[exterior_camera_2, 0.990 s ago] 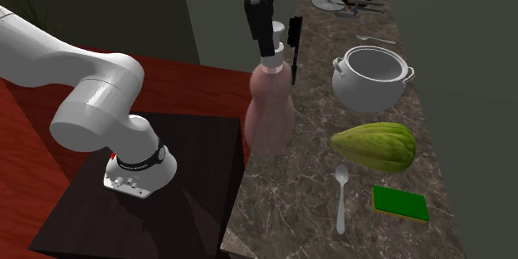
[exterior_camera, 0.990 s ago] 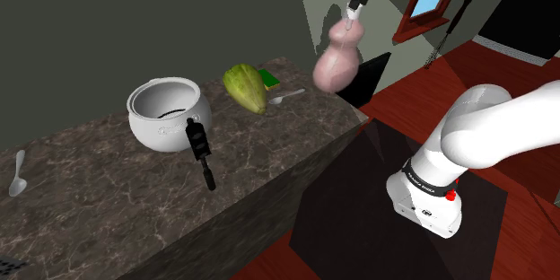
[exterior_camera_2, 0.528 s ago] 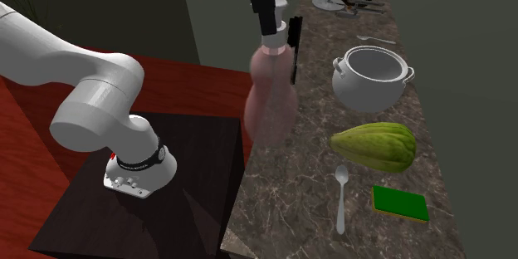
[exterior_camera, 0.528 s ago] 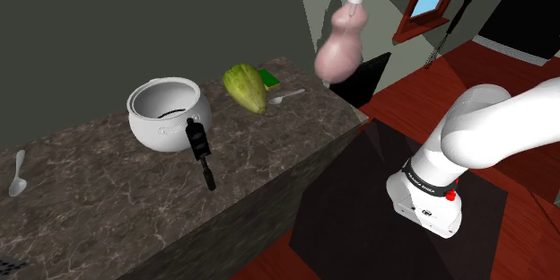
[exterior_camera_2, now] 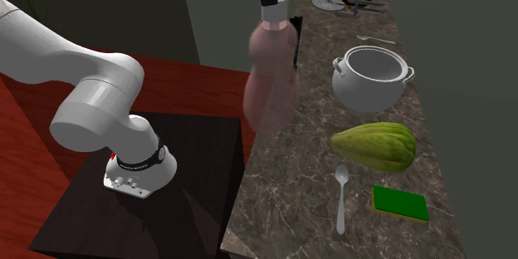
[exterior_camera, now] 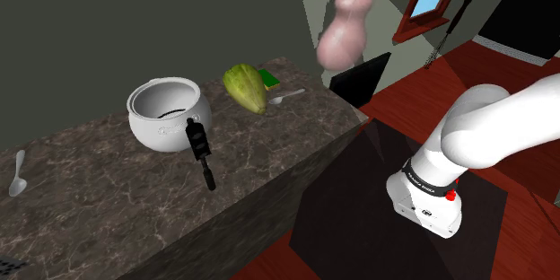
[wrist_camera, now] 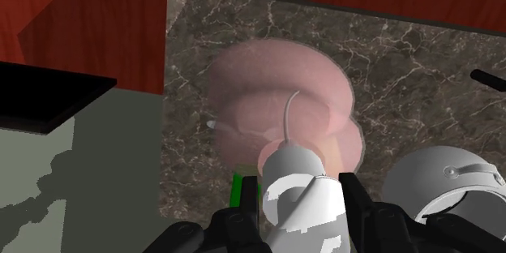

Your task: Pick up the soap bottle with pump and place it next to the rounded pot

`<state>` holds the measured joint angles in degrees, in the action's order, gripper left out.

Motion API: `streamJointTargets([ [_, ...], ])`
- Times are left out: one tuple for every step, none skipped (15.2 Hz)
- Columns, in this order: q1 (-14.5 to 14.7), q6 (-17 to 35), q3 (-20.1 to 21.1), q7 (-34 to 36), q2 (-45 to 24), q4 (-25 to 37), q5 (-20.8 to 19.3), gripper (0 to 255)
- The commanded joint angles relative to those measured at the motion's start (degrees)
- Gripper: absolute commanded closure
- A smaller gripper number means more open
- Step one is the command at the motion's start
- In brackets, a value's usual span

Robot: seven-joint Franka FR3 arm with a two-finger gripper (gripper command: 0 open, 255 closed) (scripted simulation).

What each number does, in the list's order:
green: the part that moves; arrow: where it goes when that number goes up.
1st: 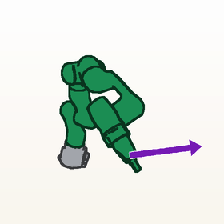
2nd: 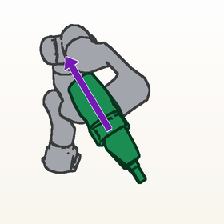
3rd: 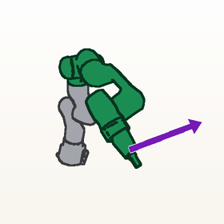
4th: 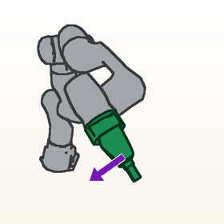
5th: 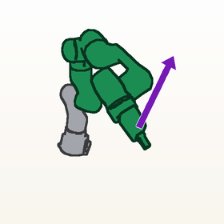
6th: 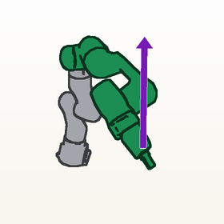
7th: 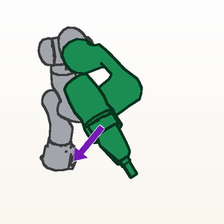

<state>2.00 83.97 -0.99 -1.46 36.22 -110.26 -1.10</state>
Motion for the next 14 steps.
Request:
streamJointTargets([
  [0.00,-1.48,-0.03,-0.07,-0.94,2.49,0.00,255],
  [0.00,-2.22,-0.03,-0.08,-1.41,3.69,0.00,255],
  [0.00,-2.95,-0.03,-0.09,-1.89,4.91,0.01,255],
  [0.01,-3.70,-0.02,-0.10,-2.38,6.15,0.01,255],
  [0.01,-4.44,-0.02,-0.12,-2.89,7.40,0.02,255],
  [0.01,-5.20,-0.02,-0.13,-3.41,8.68,0.03,255],
  [0.02,-5.96,-0.02,-0.14,-3.95,9.98,0.03,255],
  [0.02,-6.73,-0.02,-0.16,-4.49,11.29,0.04,255],
  [0.02,-7.51,-0.02,-0.17,-5.06,12.63,0.04,255],
  [0.03,-8.29,-0.02,-0.18,-5.64,14.00,0.05,255],
  [0.03,-9.09,-0.02,-0.20,-6.23,15.39,0.05,255],
  [0.03,-9.89,-0.02,-0.21,-6.85,16.81,0.06,255],
  [0.03,-10.71,-0.03,-0.23,-7.48,18.26,0.06,255],
  [0.04,-11.50,-0.03,-0.24,-8.10,19.67,0.07,255],
])
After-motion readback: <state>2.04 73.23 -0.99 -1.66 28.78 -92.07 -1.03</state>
